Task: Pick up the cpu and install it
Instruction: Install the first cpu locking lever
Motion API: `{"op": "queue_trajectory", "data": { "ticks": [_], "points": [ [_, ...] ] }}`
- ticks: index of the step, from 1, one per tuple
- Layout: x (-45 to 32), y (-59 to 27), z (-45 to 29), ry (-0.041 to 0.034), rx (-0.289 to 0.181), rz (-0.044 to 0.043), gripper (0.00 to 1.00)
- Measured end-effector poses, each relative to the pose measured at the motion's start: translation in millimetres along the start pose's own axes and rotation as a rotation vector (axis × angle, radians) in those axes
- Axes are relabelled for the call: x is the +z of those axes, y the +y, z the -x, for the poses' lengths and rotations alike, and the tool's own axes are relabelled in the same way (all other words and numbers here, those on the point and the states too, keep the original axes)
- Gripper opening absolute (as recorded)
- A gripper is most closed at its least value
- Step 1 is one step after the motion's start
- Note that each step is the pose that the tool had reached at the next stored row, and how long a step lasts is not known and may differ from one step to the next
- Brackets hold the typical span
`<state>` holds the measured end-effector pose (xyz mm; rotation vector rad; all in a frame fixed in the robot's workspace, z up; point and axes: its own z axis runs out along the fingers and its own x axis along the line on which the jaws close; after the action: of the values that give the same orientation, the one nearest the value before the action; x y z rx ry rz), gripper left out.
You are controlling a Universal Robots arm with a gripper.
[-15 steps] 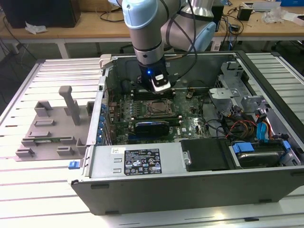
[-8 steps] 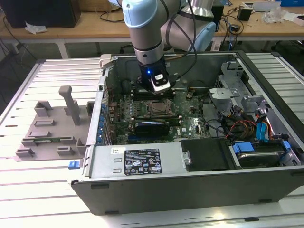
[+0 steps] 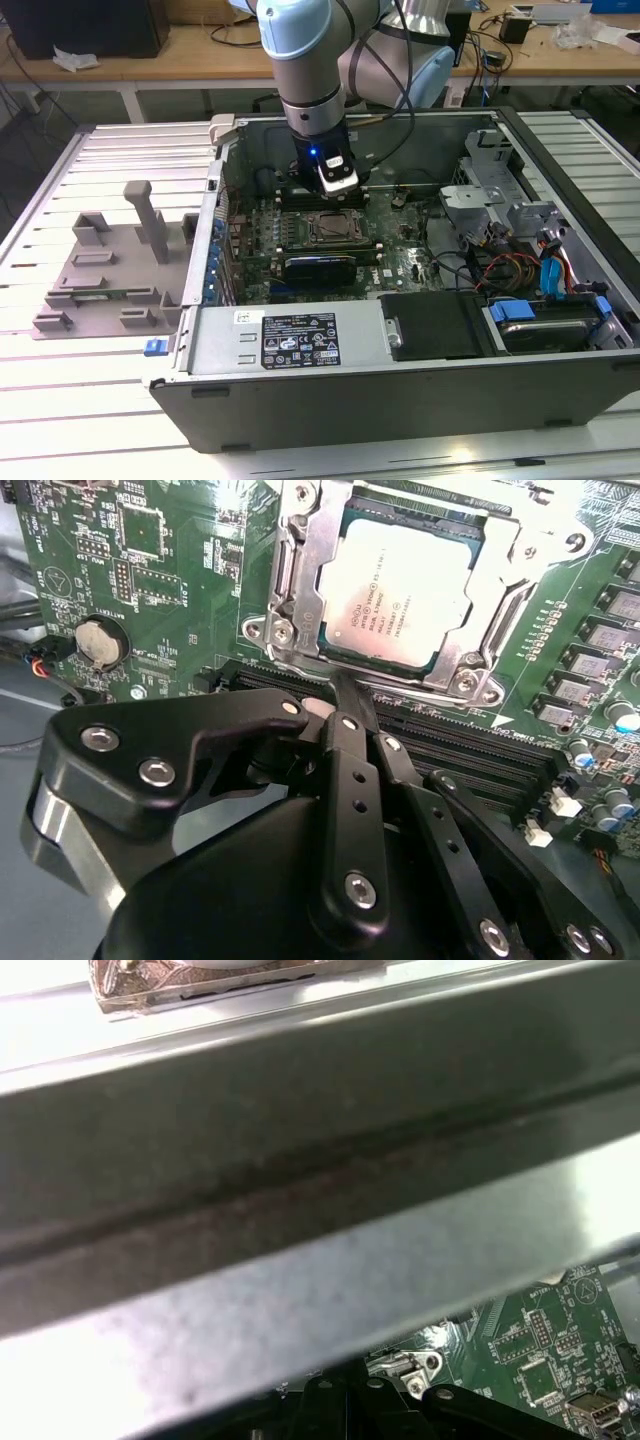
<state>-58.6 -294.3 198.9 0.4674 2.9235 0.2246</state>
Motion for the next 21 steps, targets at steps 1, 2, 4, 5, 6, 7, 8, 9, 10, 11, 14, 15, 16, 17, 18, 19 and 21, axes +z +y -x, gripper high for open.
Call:
{"op": "queue_trajectory", "data": {
  "ticks": [1,2,4,5,6,7,8,9,10,11,14,15,16,17,18,19,21],
  "points": [
    [0.0,0.0,0.0,-0.0001,0.001,-0.0001,0.11],
    [0.1,0.1,0.3,-0.0002,0.001,-0.0001,0.11],
    [0.5,0.4,1.3,-0.0005,0.002,0.0001,0.11],
    [1.0,1.2,3.8,-0.0008,0.005,-0.0006,0.11],
    [1.7,2.3,7.5,-0.0012,0.007,-0.0008,0.11],
    [2.0,2.8,8.9,-0.0013,0.008,-0.001,0.11],
    [2.3,2.8,9.0,-0.0007,0.008,0.0015,0.11],
    [2.2,2.8,9.0,0.0018,0.01,0.0089,0.11],
    [2.2,2.8,9.0,0.002,0.01,0.0096,0.11],
    [2.2,2.8,9.0,0.002,0.01,0.0097,0.11],
    [-3.8,3.9,9.9,0.0013,0.009,0.0076,0.11],
    [-6.7,4.4,10.3,-0.0001,0.009,0.003,0.11],
    [-8.7,4.8,10.6,-0.0036,0.006,-0.008,0.11],
    [-9.7,5.0,10.8,-0.0057,0.005,-0.0162,0.11],
    [-10.8,5.1,10.9,-0.0091,0.002,-0.0309,0.11],
    [-11.5,5.3,11.0,-0.0128,-0.002,-0.051,0.11],
    [-12.3,5.4,11.1,-0.0165,-0.008,-0.086,0.11]
  ]
}}
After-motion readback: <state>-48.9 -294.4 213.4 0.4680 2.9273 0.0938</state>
